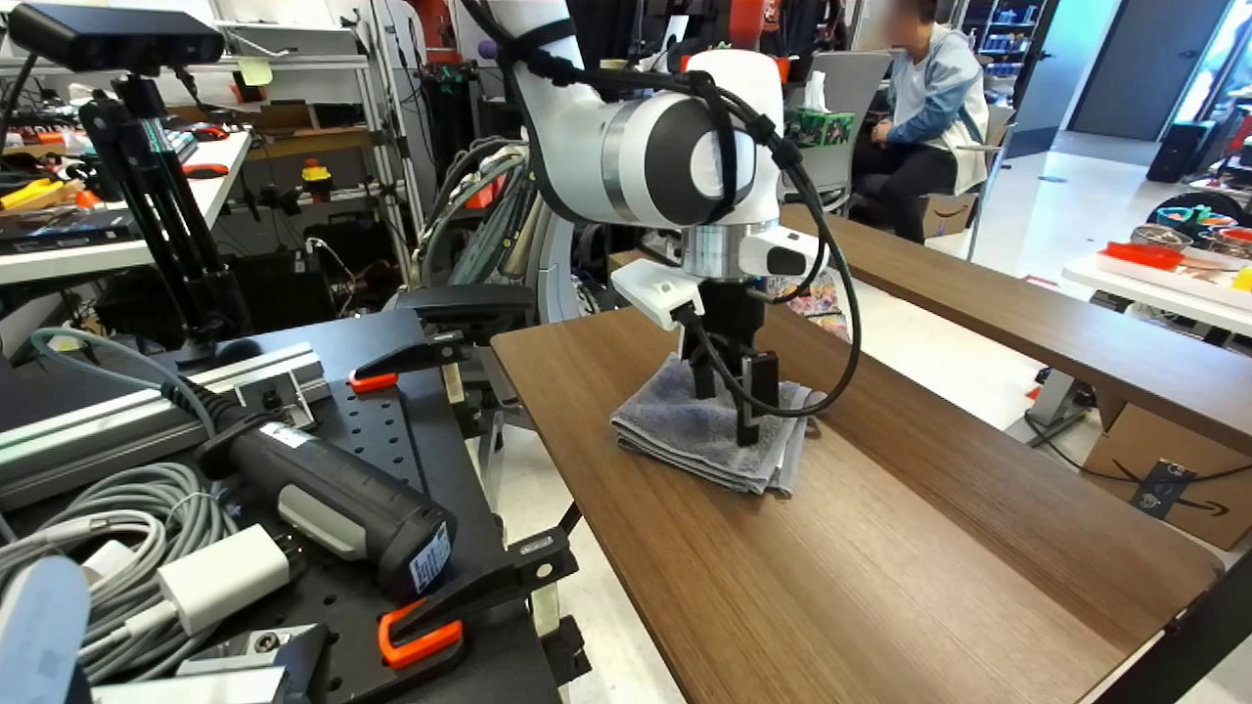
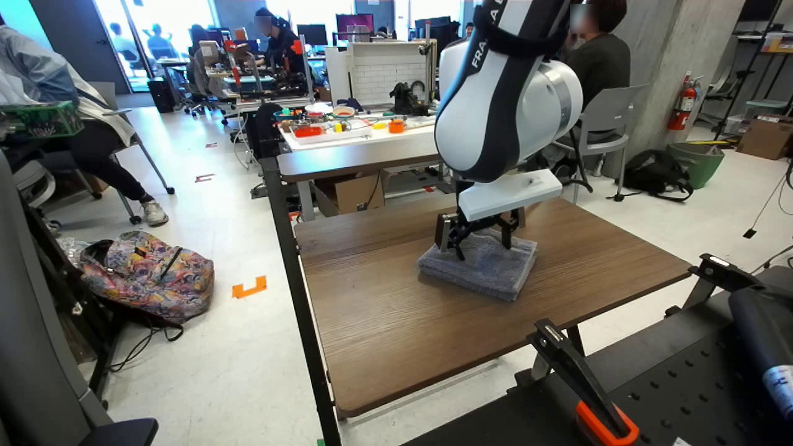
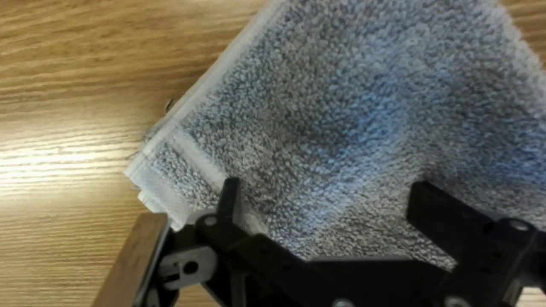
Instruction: Move the towel to the right
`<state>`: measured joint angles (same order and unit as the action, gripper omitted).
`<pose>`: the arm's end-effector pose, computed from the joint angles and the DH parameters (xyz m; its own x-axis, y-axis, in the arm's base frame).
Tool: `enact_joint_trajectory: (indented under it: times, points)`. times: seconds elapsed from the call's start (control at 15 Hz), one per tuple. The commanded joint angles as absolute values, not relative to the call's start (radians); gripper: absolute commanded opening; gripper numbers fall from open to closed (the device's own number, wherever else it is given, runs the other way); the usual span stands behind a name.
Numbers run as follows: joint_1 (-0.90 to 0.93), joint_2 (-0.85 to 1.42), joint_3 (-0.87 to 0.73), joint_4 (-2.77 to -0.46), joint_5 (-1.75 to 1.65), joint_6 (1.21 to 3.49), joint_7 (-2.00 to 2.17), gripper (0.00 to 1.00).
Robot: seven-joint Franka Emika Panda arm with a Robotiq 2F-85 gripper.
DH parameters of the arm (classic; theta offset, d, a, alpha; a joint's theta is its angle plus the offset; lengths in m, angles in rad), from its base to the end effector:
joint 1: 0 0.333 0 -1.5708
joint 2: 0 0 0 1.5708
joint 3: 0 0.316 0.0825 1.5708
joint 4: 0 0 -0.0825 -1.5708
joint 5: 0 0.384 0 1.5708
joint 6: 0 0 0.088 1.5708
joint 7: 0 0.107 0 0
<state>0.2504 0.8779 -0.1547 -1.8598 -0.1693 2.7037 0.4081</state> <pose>0.6055 0.0634 0.0455 0.9945 -0.1013 0.0259 -0.1043 -0.9765 0.1887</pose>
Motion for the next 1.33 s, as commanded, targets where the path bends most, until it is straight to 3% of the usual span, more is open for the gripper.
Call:
enact_joint_trajectory:
  times: [0.0, 0.53, 1.27]
  points:
    - [0.251, 0.961, -0.215, -1.749, -0.148, 2.672, 0.421, 1.0]
    - [0.186, 1.018, -0.288, -1.651, -0.136, 2.615, 0.427, 1.0]
    - [0.091, 1.017, -0.274, -1.556, -0.093, 2.534, 0.424, 1.0]
